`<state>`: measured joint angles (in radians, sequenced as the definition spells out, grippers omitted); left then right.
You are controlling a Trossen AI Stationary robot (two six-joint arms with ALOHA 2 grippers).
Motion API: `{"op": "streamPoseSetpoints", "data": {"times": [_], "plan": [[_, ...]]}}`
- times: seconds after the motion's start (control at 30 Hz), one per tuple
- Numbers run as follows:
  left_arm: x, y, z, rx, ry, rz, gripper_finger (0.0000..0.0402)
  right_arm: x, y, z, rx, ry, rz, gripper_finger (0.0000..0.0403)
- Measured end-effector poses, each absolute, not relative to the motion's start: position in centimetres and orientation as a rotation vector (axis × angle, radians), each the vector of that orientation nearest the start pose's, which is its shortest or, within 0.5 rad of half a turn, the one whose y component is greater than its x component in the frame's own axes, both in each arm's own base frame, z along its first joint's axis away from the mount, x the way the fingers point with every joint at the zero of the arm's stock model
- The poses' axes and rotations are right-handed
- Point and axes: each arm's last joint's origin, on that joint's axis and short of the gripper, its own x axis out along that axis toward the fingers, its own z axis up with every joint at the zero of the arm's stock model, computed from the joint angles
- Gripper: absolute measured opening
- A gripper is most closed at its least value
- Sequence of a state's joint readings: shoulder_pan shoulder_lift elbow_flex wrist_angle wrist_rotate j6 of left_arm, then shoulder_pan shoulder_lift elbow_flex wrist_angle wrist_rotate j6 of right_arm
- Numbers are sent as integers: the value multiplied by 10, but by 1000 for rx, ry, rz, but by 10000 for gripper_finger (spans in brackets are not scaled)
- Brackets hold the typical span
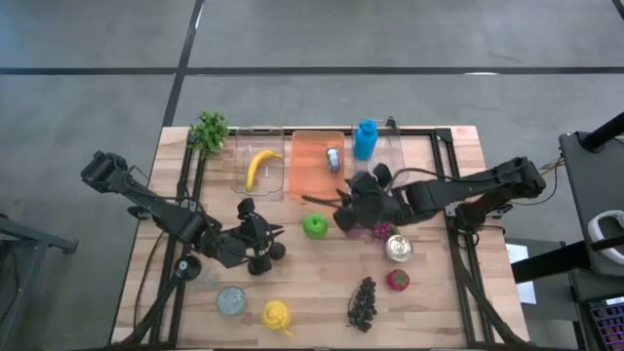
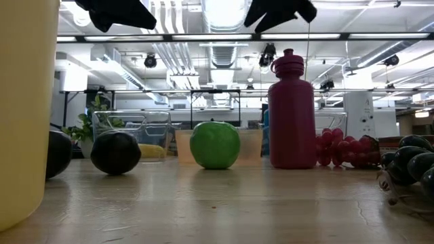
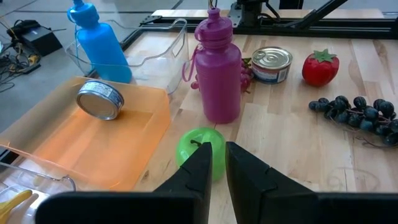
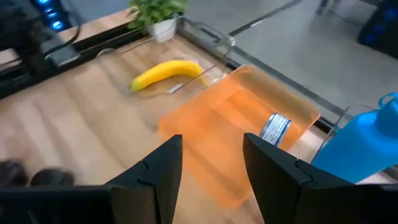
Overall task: Pick & Place Food Item
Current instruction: Put the blue and pink tuna can into the orange bin
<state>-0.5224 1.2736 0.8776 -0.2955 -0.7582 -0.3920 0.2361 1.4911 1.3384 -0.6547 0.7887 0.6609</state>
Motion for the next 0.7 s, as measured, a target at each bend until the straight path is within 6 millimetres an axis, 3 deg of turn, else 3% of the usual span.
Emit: {"op": "streamPoseSetpoints", "data": {"times": [0.37, 0.7], "plan": [[235, -112, 260, 34, 498, 328, 47, 262, 93, 308, 202, 559, -531, 137], [235, -112, 260, 35, 499, 328, 47, 225, 112, 274, 312, 755, -285, 115]]}}
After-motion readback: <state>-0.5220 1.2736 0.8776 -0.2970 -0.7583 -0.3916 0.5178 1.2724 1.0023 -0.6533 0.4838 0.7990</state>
